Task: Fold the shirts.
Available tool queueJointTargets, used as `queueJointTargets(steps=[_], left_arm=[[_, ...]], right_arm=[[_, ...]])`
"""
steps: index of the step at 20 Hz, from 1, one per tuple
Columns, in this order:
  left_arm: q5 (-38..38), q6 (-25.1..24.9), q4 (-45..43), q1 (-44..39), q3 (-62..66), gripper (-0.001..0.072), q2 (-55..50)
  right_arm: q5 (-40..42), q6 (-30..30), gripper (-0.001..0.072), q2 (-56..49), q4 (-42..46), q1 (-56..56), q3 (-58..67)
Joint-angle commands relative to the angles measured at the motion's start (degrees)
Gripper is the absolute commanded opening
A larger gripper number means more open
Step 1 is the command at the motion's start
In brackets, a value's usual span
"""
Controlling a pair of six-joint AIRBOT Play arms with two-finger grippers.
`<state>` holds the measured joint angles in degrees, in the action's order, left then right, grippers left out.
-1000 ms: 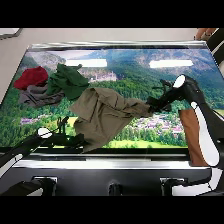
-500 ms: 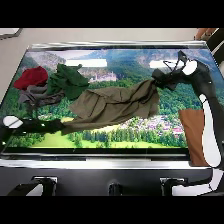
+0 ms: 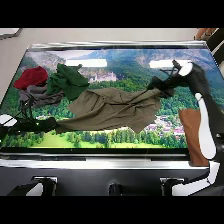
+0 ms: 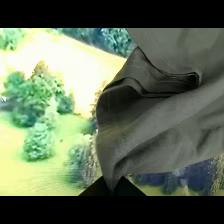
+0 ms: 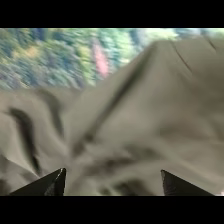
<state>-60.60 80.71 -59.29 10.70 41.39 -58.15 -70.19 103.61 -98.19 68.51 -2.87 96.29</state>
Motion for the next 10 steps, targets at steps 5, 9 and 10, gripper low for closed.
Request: queueJointTargets(steps=[5, 9, 10], left_arm=[[-0.04, -1.49, -0.28, -0.09, 0.07, 0.0027, -0.09], [-0.35, -1.49, -0.28, -0.13, 0.07, 0.0027, -0.09], [-0.46, -1.49, -0.28, -0.13, 0.07, 0.0027, -0.09]], right_arm=[[-17.81, -6.36, 0.0704, 3.76, 1.05, -6.08, -17.94], [-2.23, -6.05, 0.0703, 3.76, -9.7, -2.23, -27.71], [-0.37, -4.72, 0.0703, 3.45, -9.57, -0.72, -27.93]])
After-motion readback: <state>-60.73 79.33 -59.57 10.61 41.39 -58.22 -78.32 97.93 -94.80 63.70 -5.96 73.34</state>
